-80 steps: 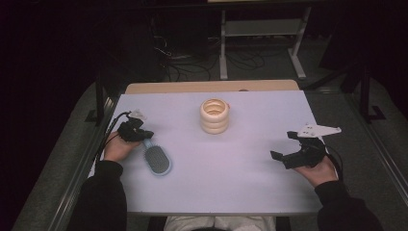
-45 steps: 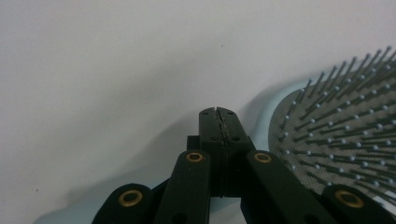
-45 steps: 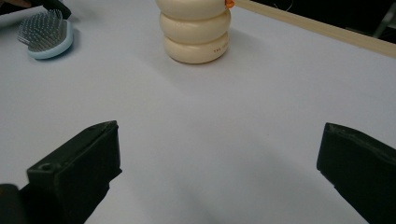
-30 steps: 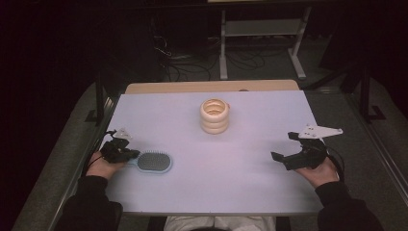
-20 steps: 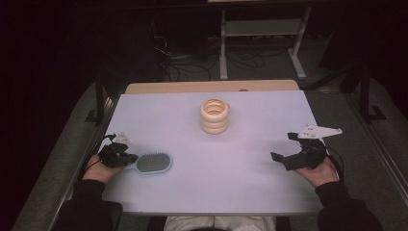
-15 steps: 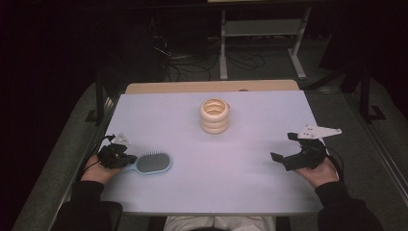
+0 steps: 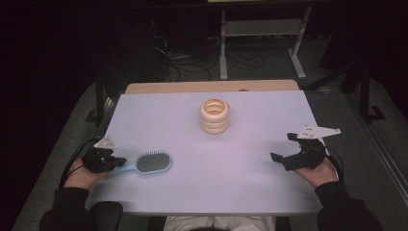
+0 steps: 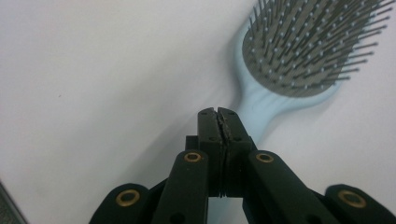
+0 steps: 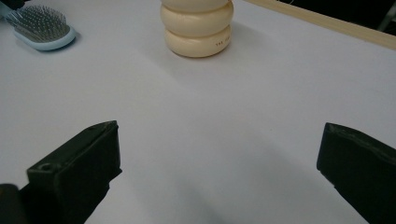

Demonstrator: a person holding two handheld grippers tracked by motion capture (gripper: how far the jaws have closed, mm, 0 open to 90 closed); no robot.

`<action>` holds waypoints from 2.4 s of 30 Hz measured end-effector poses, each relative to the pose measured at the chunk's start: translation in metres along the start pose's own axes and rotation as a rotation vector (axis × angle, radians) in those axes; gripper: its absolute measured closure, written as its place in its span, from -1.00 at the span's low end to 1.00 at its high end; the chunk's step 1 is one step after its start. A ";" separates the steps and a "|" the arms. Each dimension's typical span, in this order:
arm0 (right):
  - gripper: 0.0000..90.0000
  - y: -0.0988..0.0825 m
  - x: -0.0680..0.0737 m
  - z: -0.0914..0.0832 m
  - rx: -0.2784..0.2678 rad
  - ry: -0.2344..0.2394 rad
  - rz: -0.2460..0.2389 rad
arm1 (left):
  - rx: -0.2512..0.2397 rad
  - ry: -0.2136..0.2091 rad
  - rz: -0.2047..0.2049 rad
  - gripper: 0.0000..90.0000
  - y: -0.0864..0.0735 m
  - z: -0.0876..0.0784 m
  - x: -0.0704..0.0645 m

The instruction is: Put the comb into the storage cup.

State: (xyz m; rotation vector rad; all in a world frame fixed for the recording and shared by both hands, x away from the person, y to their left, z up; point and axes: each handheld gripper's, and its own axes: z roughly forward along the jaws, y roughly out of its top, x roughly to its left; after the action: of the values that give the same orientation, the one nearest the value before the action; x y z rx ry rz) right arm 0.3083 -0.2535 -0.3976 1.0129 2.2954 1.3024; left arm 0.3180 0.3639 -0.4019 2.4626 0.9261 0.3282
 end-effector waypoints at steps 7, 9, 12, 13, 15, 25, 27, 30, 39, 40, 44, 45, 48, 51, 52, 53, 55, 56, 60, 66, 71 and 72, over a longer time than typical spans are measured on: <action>-1.00 0.000 0.000 0.000 0.002 0.000 0.001 | -0.022 -0.029 0.029 0.82 0.007 -0.014 0.002; -1.00 0.000 0.000 0.000 0.001 0.001 0.000 | -0.053 -0.053 0.055 0.70 0.011 -0.020 0.003; -1.00 0.000 0.000 0.000 0.001 0.001 -0.001 | -0.074 -0.039 0.082 0.37 0.016 -0.026 0.004; -1.00 0.000 0.000 0.000 0.000 0.001 -0.001 | -0.079 -0.062 0.088 0.33 0.018 -0.028 0.004; -1.00 0.000 0.000 0.000 0.000 0.001 -0.002 | -0.090 -0.075 0.108 0.17 0.021 -0.029 0.004; -1.00 0.000 0.000 0.002 0.008 -0.003 -0.003 | -0.068 -0.097 0.164 -0.50 0.037 -0.041 0.009; -1.00 0.000 0.000 0.003 0.010 -0.002 -0.005 | -0.079 -0.103 0.167 -0.55 0.040 -0.043 0.009; -1.00 0.000 0.000 0.003 0.014 -0.001 -0.004 | -0.084 -0.126 0.168 -0.70 0.042 -0.041 0.012; -1.00 -0.001 0.000 0.002 0.007 -0.004 -0.001 | -0.047 -0.171 0.220 -1.00 0.045 -0.021 0.004; -1.00 0.000 0.000 0.002 0.009 -0.004 -0.003 | -0.045 -0.171 0.224 -1.00 0.044 -0.019 0.003; -1.00 -0.001 0.000 0.003 0.010 -0.002 -0.005 | -0.030 -0.170 0.251 -1.00 0.041 -0.011 0.001; -1.00 -0.001 0.000 0.003 0.011 -0.001 -0.004 | -0.033 -0.171 0.257 -1.00 0.040 -0.010 0.000; -1.00 -0.001 0.000 0.003 0.012 0.002 -0.004 | -0.018 -0.172 0.268 -0.99 0.038 -0.004 -0.001; -1.00 -0.001 0.000 0.004 0.015 0.004 -0.002 | 0.003 -0.171 0.278 -0.99 0.036 0.001 -0.001; -1.00 -0.001 0.000 0.004 0.014 0.005 -0.002 | 0.007 -0.169 0.283 -1.00 0.035 0.002 -0.001; -1.00 -0.001 0.000 0.004 0.014 0.005 -0.002 | 0.015 -0.170 0.288 -1.00 0.035 0.003 -0.002; -1.00 -0.001 0.000 0.004 0.017 0.007 -0.002 | 0.030 -0.164 0.295 -0.99 0.034 0.006 -0.002; -1.00 -0.001 0.000 0.004 0.017 0.007 -0.002 | 0.042 -0.163 0.296 -0.99 0.033 0.009 -0.002; -1.00 -0.001 0.000 0.004 0.019 0.007 -0.004 | 0.073 -0.171 0.306 -0.99 0.031 0.015 -0.003; -1.00 -0.001 0.000 0.005 0.021 0.009 -0.004 | 0.056 -0.172 0.297 -0.99 0.027 0.019 -0.004; -1.00 -0.001 0.000 0.005 0.021 0.010 -0.004 | 0.058 -0.175 0.290 -0.96 0.019 0.022 -0.003; -1.00 -0.001 0.000 0.005 0.021 0.010 -0.004 | 0.060 -0.176 0.286 -0.96 0.017 0.022 -0.003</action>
State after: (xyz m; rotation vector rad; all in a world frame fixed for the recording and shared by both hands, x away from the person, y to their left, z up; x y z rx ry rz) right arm 0.3106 -0.2506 -0.4013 1.0102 2.3224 1.2867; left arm 0.3339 0.3424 -0.4122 2.6321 0.5183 0.1757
